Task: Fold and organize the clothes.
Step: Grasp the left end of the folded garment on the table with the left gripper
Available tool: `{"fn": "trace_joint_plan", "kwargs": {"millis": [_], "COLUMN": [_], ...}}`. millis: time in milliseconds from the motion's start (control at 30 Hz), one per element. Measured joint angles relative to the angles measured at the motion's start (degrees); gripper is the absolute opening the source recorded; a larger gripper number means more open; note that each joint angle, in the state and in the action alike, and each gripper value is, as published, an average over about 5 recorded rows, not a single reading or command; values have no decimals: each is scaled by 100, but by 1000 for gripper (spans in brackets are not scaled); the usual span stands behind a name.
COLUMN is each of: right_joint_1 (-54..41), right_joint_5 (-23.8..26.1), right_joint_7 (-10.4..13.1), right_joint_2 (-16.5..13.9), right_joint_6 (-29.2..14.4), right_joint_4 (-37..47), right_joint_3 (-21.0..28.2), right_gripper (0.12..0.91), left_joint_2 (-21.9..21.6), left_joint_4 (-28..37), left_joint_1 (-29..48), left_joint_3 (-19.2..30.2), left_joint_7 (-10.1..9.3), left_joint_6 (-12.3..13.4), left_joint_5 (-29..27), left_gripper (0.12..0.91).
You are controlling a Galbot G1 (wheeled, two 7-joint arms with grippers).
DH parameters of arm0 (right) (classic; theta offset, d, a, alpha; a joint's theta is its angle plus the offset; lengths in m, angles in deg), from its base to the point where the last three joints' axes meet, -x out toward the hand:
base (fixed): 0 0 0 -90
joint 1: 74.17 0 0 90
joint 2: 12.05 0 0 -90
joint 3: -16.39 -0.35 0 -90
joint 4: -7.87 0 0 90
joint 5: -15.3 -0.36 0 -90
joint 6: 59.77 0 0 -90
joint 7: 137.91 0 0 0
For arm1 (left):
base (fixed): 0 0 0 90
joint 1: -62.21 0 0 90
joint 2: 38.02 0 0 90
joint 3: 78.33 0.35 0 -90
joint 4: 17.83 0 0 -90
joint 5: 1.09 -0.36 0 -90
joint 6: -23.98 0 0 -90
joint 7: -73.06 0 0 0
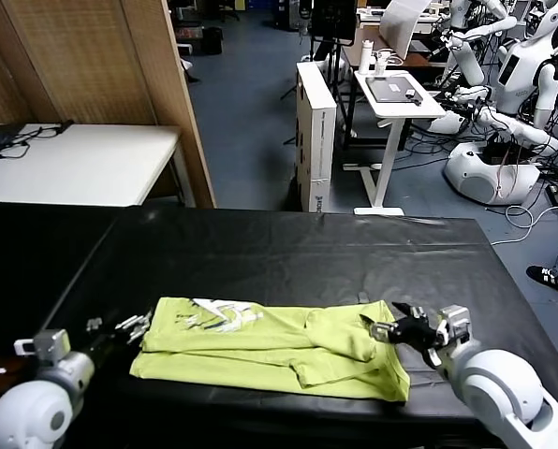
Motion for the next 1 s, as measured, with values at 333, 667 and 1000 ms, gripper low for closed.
{"fn": "trace_joint_plan", "kwargs": {"millis": [333,667,1000], "right_joint_1": [-92,-77,-108], "right_joint_5": [165,193,269], "right_joint_7": [-8,-15,-75], "right_joint_2": [382,483,519], "right_joint_6": [-13,0,-13], "right_joint_4": [333,403,485], "right_joint_3": [55,52,90], "right_gripper": [907,793,740], "left_joint_2": [86,149,241], "left_joint_4": [289,411,473], "left_joint_1": [246,303,476], "left_joint_3": [246,275,456], "left_joint_7": [76,112,188], "left_joint_6": [-4,-5,7], "left_joint_5": [-84,-99,-125], "left_gripper": [907,890,747]}}
